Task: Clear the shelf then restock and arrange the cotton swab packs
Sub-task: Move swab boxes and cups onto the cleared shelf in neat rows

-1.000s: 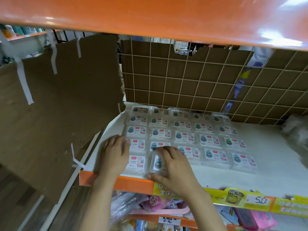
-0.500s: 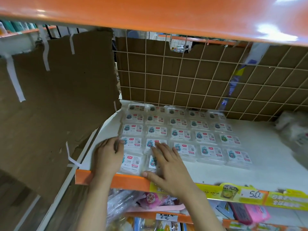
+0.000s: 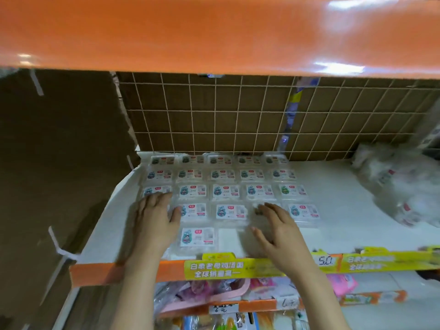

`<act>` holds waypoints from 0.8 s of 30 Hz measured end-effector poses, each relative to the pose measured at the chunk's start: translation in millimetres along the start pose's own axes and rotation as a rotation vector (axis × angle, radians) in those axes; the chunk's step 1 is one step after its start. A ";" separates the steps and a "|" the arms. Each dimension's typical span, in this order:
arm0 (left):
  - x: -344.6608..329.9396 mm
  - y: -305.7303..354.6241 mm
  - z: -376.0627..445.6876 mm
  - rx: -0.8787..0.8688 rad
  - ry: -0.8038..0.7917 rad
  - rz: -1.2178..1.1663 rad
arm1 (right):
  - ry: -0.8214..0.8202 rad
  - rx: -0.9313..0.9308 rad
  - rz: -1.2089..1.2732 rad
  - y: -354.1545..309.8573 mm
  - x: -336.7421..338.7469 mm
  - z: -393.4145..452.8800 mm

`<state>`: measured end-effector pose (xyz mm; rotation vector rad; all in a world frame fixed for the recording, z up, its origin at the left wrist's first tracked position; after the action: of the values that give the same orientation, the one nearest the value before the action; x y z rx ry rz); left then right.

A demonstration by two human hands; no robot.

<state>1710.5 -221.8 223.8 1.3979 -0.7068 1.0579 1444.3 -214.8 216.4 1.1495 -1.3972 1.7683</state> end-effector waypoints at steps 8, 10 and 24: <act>-51.1 131.6 -0.3 -0.180 -0.066 -0.041 | 0.045 -0.030 0.007 83.6 48.8 -18.8; -67.7 164.7 -4.6 -0.204 -0.054 -0.061 | 0.033 -0.031 0.025 111.9 63.6 -23.4; -157.7 376.9 -52.9 -0.285 -0.147 -0.069 | 0.061 0.036 0.040 241.5 175.7 -60.2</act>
<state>1299.4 -245.7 237.8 1.2502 -0.8739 0.7718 1143.6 -230.2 262.9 1.0835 -1.3672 1.8478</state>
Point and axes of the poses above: each hand's wrist, its own z-axis towards the middle knuckle, its own x-axis out of the back of the hand, y = z × x, the point moved 10 cm from there along z, towards the middle knuckle, and after that the axes turned 8 degrees about -y, right-handed, at the moved point
